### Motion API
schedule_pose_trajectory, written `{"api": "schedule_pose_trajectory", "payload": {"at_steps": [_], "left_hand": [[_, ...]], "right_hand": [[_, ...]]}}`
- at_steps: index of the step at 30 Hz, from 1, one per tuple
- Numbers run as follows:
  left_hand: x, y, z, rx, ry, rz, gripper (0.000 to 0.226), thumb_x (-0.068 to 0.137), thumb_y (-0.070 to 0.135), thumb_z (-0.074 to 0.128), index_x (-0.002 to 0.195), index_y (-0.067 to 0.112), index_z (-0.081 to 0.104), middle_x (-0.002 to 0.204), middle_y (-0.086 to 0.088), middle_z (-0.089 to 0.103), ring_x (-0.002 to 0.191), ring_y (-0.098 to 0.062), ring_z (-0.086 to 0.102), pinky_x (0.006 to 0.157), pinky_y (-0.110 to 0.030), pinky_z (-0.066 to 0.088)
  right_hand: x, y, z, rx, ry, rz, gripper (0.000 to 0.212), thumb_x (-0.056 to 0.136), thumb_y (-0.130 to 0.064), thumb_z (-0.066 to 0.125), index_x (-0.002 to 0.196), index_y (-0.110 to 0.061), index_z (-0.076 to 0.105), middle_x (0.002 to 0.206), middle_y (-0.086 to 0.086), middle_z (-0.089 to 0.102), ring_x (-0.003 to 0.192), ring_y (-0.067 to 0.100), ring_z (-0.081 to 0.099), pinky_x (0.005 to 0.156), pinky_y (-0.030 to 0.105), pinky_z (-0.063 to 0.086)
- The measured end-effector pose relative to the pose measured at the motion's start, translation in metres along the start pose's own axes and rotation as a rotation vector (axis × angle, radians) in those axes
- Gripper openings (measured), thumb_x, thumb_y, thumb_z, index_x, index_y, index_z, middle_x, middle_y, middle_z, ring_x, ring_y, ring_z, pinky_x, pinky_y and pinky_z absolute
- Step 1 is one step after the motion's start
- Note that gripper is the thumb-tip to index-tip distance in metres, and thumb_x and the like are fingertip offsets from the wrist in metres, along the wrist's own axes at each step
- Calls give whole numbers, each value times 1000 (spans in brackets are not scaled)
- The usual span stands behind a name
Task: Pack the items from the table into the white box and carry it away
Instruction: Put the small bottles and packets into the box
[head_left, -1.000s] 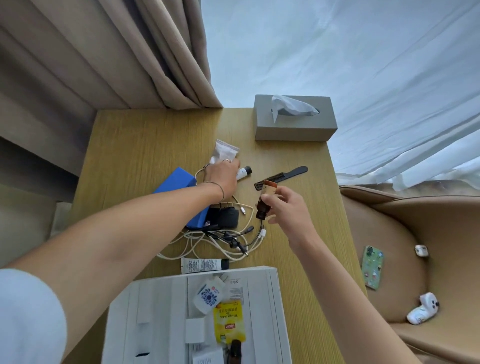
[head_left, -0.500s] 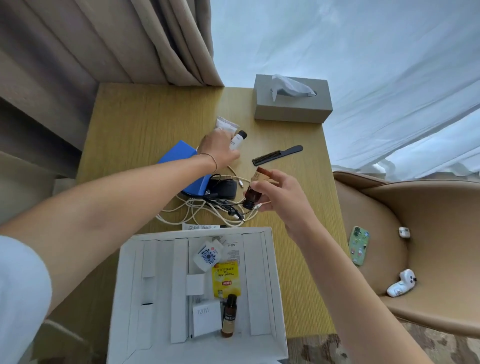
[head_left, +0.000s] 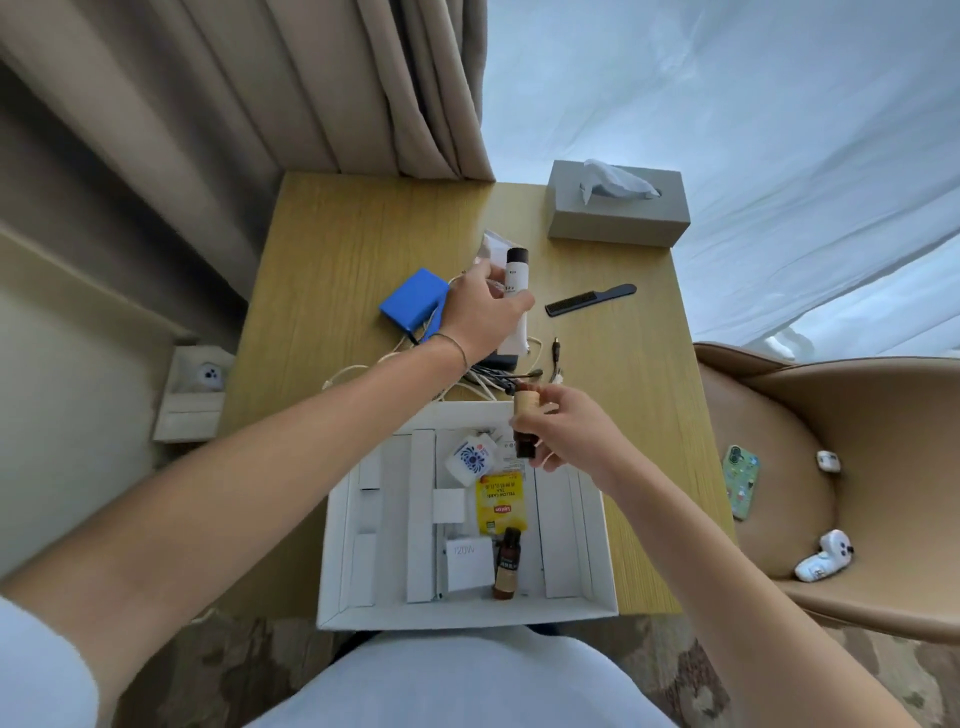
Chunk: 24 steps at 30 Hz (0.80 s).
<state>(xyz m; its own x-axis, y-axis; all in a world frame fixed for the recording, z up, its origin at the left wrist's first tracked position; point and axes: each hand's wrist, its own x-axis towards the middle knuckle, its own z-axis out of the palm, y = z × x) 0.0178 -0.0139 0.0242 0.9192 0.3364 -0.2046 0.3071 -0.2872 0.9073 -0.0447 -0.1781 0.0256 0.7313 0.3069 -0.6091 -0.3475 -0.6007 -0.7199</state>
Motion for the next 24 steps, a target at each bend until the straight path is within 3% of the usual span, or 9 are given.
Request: {"api": "schedule_pose_trajectory", "payload": {"at_steps": [3,6,8,11,14,16,19,21,24], "left_hand": [[-29,-1,-7,-71,-36,-26,25,81,19,69,105,13,61,82,1,61,74,-17,61,64,-31,54],[-51,-6,-16,-68,-29,-34,25,80,16,72,104,15,62,78,-1,64,73,-20,62,65,-34,56],[-63,-11,-23,-76,-38,-40,30,80,14,72,106,17,59,79,-11,65,75,-26,63,73,-44,57],[-80,-24,-31,-64,-58,-45,47,79,13,70,122,22,53,72,-8,59,69,-22,58,78,-52,56],[-94,-39,-39,-3,-111,-68,67,75,18,67,137,27,43,75,-14,60,76,-33,62,76,-55,57],[-102,-48,-42,26,-131,-87,66,70,23,64,133,28,45,83,-20,65,84,-38,65,72,-56,58],[-111,-59,-44,66,-144,-104,55,69,24,65,123,28,51,91,-15,66,86,-35,66,70,-55,59],[-117,-66,-42,113,-162,-95,52,73,21,68,122,29,51,84,-8,66,79,-28,67,69,-51,60],[-125,-75,-34,210,-182,-54,52,75,22,71,119,34,48,75,3,64,66,-16,63,59,-32,55]], "right_hand": [[4,12,13,-280,60,5,10,84,-27,72,84,-17,70,73,5,75,59,20,73,60,37,64],[11,20,26,-589,153,-3,22,82,-37,68,74,-16,68,69,1,71,60,17,69,59,36,62],[18,22,34,-739,195,-19,26,82,-39,67,78,-14,66,71,0,69,62,17,67,59,34,61],[30,25,45,-864,194,-35,27,83,-40,68,87,-13,66,80,2,70,71,22,69,65,37,62],[40,32,53,-909,202,-31,29,86,-43,68,87,-14,64,83,3,69,72,22,65,61,33,58],[45,38,57,-931,230,-33,31,86,-45,68,87,-16,57,86,3,68,72,23,61,58,31,50],[48,42,60,-944,257,-15,30,87,-45,68,88,-18,56,82,2,61,72,23,58,58,30,45],[50,41,62,-1000,236,-7,19,90,-37,65,92,-18,63,89,4,68,81,24,66,61,30,47],[50,41,62,-1129,192,-20,16,94,-28,63,104,-16,67,103,5,71,95,24,69,65,31,45]]}}
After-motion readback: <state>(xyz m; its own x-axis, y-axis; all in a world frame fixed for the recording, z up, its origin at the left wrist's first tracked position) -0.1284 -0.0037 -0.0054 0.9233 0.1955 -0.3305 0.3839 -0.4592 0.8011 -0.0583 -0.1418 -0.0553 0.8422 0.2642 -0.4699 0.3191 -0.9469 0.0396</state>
